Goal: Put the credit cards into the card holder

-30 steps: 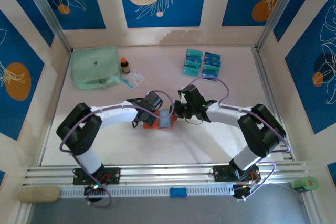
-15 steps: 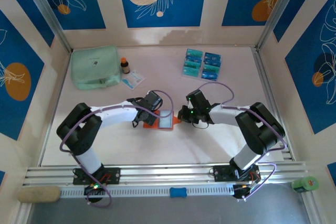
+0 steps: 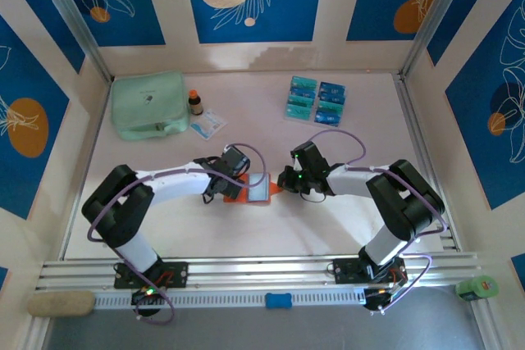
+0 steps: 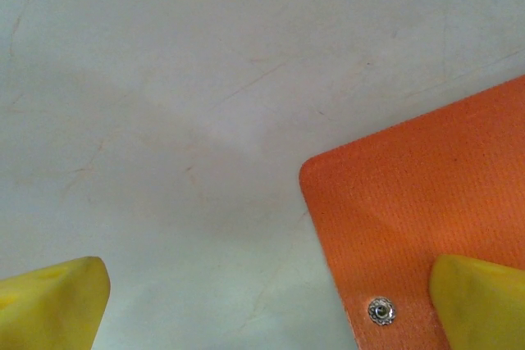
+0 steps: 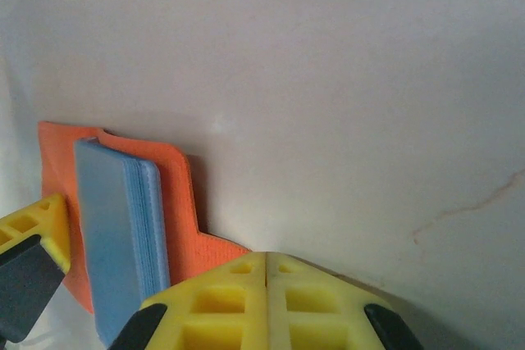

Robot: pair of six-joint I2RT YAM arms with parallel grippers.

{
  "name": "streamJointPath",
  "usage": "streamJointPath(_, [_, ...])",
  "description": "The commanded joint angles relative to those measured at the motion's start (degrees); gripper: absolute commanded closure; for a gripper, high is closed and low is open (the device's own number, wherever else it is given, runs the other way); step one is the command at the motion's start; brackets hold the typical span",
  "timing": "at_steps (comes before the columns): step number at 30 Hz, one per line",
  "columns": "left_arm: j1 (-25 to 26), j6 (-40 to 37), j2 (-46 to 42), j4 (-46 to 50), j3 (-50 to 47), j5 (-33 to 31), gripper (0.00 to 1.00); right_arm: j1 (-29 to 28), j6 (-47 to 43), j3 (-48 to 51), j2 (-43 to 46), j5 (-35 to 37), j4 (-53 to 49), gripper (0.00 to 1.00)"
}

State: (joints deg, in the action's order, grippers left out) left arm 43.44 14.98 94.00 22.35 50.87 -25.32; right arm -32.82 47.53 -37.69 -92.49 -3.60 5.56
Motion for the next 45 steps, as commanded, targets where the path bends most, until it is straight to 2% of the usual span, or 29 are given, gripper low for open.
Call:
streamJointPath(1, [-0.5, 1.9, -2.1, 2.2, 0.4, 2.2, 0.00, 0.0, -0.8, -0.3, -0.1, -2.2, -0.4, 0.97])
streamJointPath(11, [-0.5, 4.8, -8.5, 3.9, 7.2, 10.6, 0.00, -0.4, -1.8, -1.7, 0.2, -3.3, -1.4, 0.98])
streamJointPath(16, [-0.4, 8.6, -10.3, 2.0, 10.6, 18.1, 0.00, -0.6, -1.5, -1.8, 0.1, -3.4, -1.2, 0.98])
streamJointPath(21, [-0.3, 18.2, -11.3, -8.0, 9.2, 29.0, 0.00, -0.9, -1.2, -1.7, 0.1, -3.4, -0.9, 0.98])
streamJointPath(26, [-0.3, 28.4, -10.5, -21.1, 3.2, 35.3, 0.00, -1.0, -0.9, -1.4, 0.1, -3.2, -0.6, 0.98])
streamJointPath(30, [-0.5, 32.1, -9.1, -27.3, -1.7, 36.7, 0.00, -1.0, -0.9, -1.1, 0.1, -3.0, -0.5, 0.99])
streamJointPath(35, [-1.3, 31.5, -8.0, -29.2, -5.7, 35.9, 0.00, -0.9, -1.0, -0.5, 0.0, -3.0, -0.2, 0.99])
streamJointPath(45, [-2.6, 24.1, -9.2, -23.1, -8.5, 30.3, 0.00, -0.4, -1.1, 0.2, -0.5, -3.2, 0.3, 1.00])
